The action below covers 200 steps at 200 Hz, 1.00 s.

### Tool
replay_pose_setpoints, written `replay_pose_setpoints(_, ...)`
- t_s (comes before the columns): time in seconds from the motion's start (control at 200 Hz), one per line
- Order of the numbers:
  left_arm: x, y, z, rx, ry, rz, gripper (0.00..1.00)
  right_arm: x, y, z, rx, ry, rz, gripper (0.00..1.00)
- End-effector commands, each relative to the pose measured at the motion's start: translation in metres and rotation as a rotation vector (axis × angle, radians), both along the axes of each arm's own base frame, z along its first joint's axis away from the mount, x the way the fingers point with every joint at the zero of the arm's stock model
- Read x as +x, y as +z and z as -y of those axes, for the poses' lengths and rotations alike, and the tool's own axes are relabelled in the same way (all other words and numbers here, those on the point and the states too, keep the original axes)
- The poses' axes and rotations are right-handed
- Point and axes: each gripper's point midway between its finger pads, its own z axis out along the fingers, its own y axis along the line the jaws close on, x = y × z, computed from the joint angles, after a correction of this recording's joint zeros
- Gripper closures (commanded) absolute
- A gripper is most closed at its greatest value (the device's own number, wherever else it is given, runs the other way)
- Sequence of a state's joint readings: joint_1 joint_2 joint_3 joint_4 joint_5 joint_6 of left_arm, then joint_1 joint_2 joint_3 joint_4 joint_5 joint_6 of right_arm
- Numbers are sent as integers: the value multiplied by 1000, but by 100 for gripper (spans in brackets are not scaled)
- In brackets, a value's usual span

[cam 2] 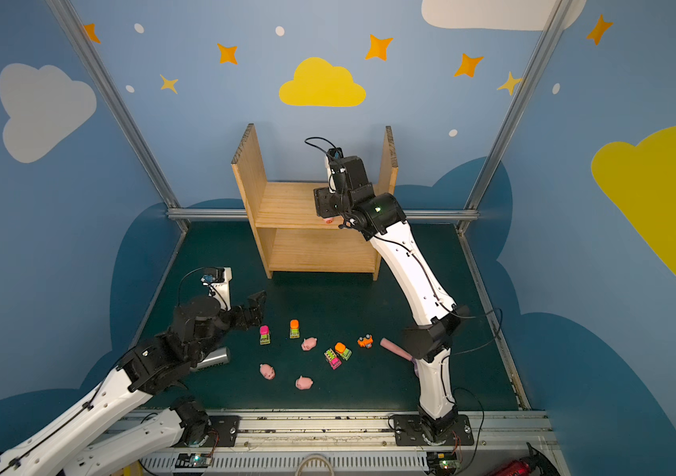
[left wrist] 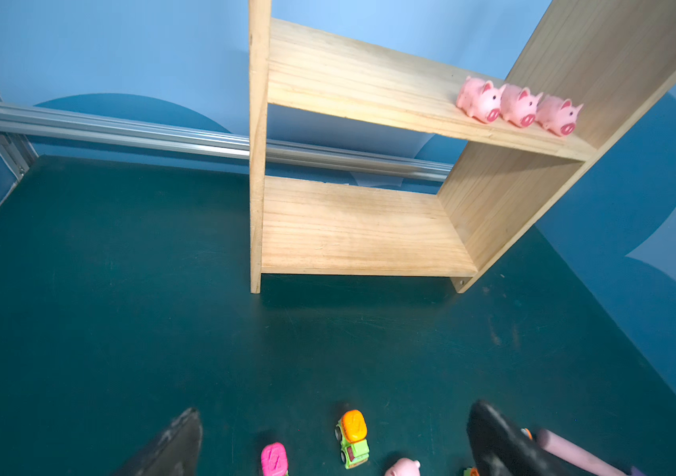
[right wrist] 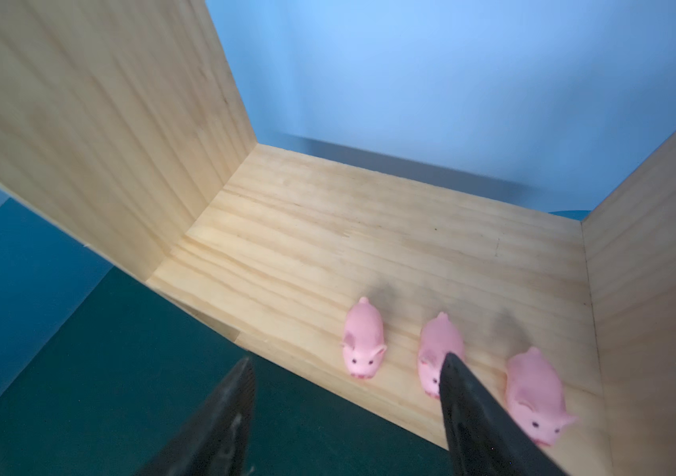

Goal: Place and organize the plastic toys onto the shelf
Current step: 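Lower the pig beside the other pigs and open the right gripper, then draw the right arm back down to the pigs near the robot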

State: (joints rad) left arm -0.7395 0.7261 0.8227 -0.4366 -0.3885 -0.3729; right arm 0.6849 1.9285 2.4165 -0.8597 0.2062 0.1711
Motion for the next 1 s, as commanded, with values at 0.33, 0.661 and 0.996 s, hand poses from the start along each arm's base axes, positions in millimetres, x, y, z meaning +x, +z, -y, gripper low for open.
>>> replay_pose_setpoints(0.33,-32,-69,-12,-116,18,-170,0,-131,-97,20,41,25,-173,30)
replay_pose_setpoints(0.661,-47,-135,-12,-159,34,-273,0,-210,-223,17,69,68,-407,31)
replay_pose_setpoints(0.996,-54,-163,-15,-128,51,-309,0,-226,-297,-25,110,101,-565,32)
